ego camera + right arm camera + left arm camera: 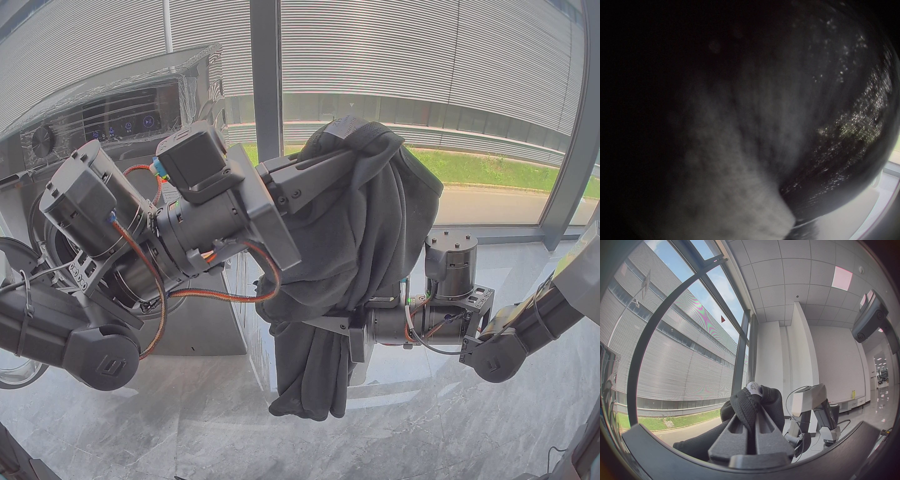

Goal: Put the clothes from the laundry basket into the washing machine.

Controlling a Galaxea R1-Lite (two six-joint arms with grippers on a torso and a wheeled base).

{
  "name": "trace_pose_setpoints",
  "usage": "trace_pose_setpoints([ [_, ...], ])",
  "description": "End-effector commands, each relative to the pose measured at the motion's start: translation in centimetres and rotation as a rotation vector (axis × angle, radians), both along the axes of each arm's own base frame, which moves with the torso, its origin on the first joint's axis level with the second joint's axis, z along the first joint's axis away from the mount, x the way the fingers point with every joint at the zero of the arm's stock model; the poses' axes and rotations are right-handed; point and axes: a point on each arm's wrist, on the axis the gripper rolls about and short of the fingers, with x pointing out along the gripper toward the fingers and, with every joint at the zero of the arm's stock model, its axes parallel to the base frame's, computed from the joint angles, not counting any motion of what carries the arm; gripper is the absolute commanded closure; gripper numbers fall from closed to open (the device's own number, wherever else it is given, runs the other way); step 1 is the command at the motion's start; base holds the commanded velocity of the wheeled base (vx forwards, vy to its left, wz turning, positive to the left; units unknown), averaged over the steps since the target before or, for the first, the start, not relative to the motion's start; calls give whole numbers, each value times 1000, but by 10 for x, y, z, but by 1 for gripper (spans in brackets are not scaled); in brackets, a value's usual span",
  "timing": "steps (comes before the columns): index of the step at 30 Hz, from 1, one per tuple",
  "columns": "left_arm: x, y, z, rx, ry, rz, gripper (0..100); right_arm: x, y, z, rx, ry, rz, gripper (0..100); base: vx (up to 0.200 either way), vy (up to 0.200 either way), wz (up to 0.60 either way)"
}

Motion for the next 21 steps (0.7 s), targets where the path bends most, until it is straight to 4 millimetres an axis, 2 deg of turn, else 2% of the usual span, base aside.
trace_pose_setpoints([
  [1,2,2,0,-1,4,15,100,-13,-3,9,8,-10,18,100,0,0,0],
  [3,3,3,0,5,13,21,100,-15,-4,9,8,-10,19,100,0,0,0],
  [4,5,5,0,8,19,30,0,-16,-5,12,13,-15,21,100,0,0,0],
  [9,10,7,-2,12,33,49,0,-22,-7,20,27,-27,26,100,0,0,0],
  [12,39,23,-20,27,77,163,0,-49,-13,24,24,-13,66,100,0,0,0],
  [16,77,49,-51,56,132,300,0,-99,-29,30,23,3,138,100,0,0,0],
  [18,88,53,-64,57,136,321,0,-124,-42,30,29,28,163,100,0,0,0],
  [21,93,53,-74,48,121,328,0,-153,-60,23,21,85,191,100,0,0,0],
])
